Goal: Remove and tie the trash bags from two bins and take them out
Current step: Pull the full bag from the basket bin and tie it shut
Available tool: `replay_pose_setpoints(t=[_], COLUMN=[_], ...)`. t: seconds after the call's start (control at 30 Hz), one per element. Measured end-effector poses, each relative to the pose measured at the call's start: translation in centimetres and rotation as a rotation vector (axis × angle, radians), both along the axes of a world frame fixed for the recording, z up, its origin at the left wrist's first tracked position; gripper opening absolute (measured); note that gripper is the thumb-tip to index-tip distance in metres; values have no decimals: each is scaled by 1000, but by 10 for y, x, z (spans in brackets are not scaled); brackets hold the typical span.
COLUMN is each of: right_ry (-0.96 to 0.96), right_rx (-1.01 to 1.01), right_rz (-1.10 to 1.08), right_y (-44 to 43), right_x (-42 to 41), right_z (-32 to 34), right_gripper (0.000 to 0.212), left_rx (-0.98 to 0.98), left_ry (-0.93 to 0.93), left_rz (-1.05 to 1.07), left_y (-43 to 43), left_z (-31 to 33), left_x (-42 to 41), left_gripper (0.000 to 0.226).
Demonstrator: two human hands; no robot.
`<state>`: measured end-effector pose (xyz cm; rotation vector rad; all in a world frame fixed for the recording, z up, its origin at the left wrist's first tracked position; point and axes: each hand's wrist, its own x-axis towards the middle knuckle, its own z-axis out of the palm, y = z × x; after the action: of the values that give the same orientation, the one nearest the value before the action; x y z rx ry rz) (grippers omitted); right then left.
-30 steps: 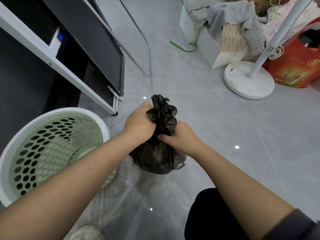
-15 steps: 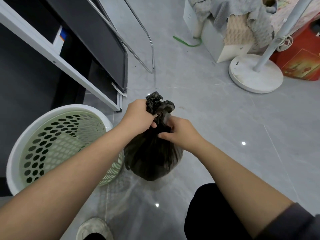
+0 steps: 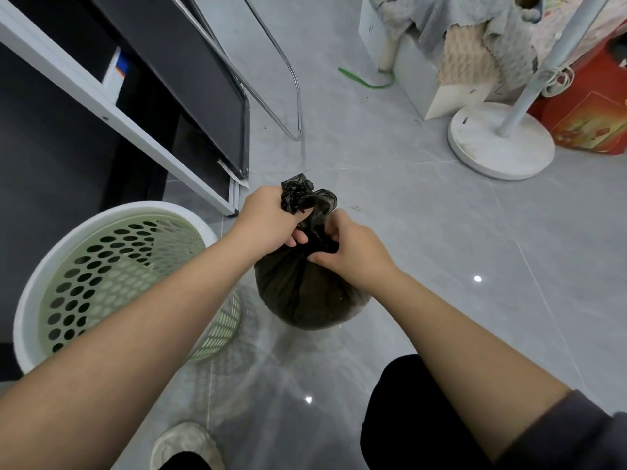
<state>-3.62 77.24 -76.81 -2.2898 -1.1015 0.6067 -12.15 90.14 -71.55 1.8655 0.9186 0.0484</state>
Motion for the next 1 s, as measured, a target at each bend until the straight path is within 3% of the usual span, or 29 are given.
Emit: replay_pose_setpoints(t=[0.1,0.27,0.4,0.63,0.8,1.0], right_ry=[11,-130,-38,7,-160,-52], right_rx=[-21,0,37,0,-60,42], right_rz=[7,-51,-30,-23,37,57], right_y=[0,1,0,-2,1,0], right_x=[-1,1,2,-2,-3,-1], right_z=[-3,-3,1,3,2,1], right_gripper=[58,34,33,61,44,41], left_rx=[-4,-40,-59,-66,-67,10], left_ry=[-2,-30,-43,-38,-36,-11], left_rz=[-1,17,5,4,10,-23], left_y=[0,1,-1,-2,1,1], left_z=[-1,-3,-1,0,1,1], left_x=[0,-1,-1,-5,-7,-10], left_gripper=[14,13,12,13,14,11])
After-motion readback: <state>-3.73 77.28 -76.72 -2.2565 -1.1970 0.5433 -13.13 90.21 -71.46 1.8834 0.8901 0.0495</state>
